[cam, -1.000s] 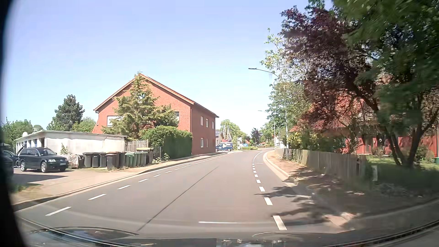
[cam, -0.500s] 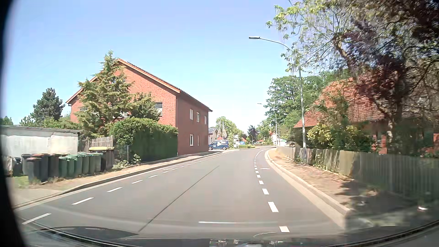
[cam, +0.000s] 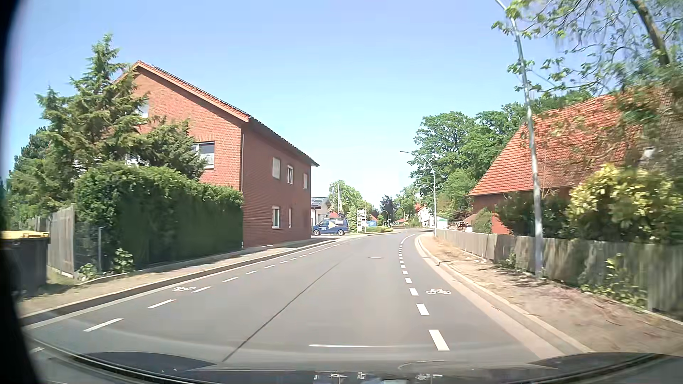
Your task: Follow the waypoints while adhering to traffic rules and regulations
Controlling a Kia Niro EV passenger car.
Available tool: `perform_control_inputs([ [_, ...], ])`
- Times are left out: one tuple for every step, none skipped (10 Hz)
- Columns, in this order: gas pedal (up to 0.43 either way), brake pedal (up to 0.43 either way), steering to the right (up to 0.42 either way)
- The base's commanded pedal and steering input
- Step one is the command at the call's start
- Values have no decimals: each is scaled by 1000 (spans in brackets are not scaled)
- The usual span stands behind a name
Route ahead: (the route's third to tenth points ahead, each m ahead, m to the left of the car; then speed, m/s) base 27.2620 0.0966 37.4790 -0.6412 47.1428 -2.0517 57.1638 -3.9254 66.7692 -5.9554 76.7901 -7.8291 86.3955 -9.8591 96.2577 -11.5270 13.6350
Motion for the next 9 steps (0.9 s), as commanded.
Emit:
perform_control_inputs([
  [150,0,10],
  [138,0,11],
  [130,0,12],
  [130,0,14],
  [130,0,14],
  [130,0,14],
  [138,0,14],
  [138,0,14],
  [138,0,14],
])
